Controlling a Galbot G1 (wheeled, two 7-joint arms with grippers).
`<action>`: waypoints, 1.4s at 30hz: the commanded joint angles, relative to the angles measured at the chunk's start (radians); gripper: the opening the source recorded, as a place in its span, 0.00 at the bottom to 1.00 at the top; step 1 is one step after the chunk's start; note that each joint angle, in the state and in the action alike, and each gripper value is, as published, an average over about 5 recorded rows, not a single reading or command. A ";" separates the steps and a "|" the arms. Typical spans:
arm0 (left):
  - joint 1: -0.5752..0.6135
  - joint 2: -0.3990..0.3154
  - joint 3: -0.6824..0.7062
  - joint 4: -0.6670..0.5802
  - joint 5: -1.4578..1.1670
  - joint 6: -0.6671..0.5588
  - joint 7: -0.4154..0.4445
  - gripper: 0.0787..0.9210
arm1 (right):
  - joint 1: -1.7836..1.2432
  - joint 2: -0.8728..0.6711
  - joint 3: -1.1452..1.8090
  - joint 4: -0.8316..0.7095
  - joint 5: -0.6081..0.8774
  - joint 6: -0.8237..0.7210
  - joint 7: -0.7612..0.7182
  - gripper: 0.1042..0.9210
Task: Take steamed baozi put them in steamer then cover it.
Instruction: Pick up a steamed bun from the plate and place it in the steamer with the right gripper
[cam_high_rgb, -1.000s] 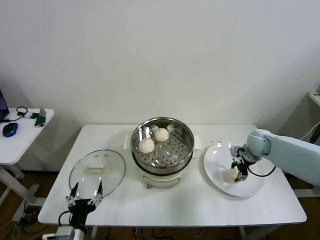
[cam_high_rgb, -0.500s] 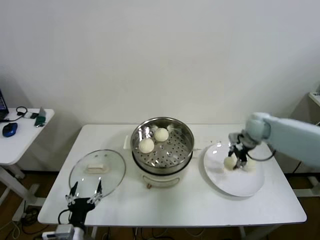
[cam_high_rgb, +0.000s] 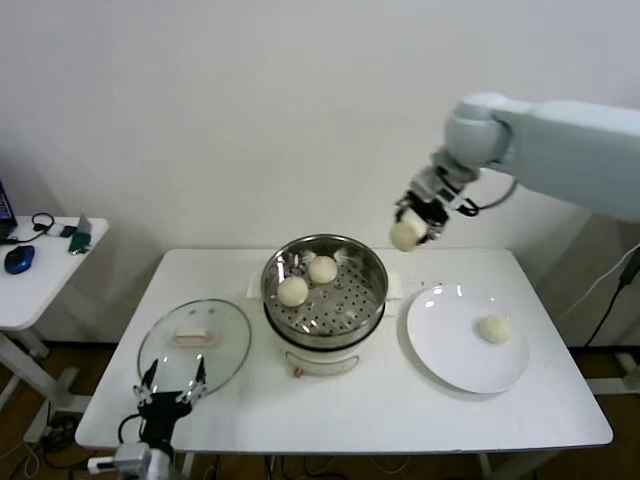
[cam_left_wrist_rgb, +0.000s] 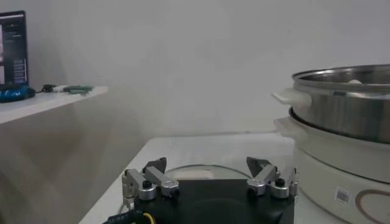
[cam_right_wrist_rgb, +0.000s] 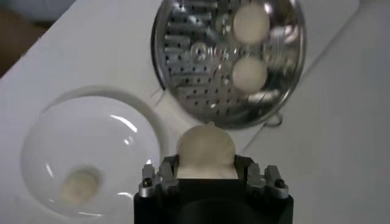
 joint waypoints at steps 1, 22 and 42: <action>-0.003 -0.002 -0.004 -0.004 -0.002 0.007 0.000 0.88 | 0.070 0.216 0.032 0.206 -0.107 0.103 0.057 0.63; 0.019 -0.012 -0.018 -0.027 -0.006 0.000 -0.004 0.88 | -0.321 0.241 -0.052 0.075 -0.322 0.076 0.159 0.63; 0.013 -0.018 -0.011 -0.036 -0.008 0.005 -0.005 0.88 | -0.298 0.218 -0.001 0.000 -0.264 0.084 0.184 0.87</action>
